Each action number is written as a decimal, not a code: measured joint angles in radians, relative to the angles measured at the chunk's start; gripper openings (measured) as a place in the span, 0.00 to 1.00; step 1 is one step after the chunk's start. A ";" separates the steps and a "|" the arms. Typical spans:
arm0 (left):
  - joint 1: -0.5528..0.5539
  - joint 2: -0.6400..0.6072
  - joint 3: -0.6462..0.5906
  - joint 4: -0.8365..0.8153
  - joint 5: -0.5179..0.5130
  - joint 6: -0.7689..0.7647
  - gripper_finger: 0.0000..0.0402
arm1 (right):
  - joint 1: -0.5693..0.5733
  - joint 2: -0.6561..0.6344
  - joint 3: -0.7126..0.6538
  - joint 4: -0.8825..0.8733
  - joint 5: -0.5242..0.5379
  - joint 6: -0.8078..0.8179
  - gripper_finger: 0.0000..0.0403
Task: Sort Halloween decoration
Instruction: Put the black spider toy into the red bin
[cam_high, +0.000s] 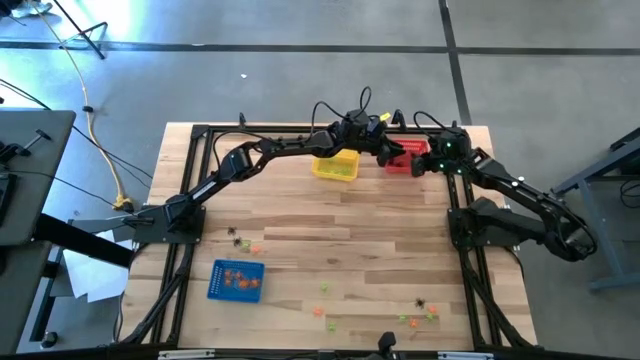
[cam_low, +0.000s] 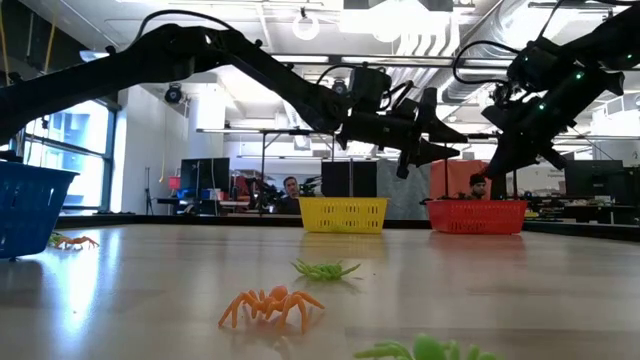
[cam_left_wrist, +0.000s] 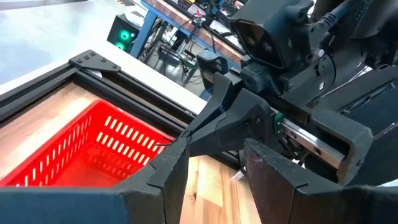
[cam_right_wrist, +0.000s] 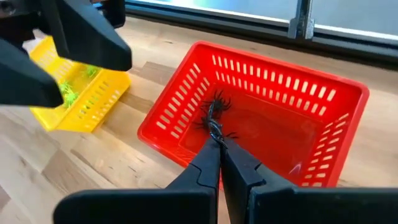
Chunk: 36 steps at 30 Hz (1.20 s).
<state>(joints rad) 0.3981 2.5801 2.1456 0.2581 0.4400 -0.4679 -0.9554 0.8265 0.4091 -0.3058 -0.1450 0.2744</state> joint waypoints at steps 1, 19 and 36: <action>0.000 0.000 0.000 0.000 0.000 0.000 0.35 | 0.000 0.000 0.000 0.000 0.000 -0.018 0.00; 0.000 0.000 0.000 0.000 0.056 0.000 0.35 | 0.000 0.000 0.000 -0.001 0.067 -0.094 0.36; -0.029 -0.063 0.001 -0.241 0.503 0.135 0.35 | 0.072 -0.056 0.053 -0.233 -0.289 0.065 0.37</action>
<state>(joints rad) 0.3689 2.5175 2.1461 0.0169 0.9432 -0.3332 -0.8835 0.7709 0.4620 -0.5384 -0.4342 0.3396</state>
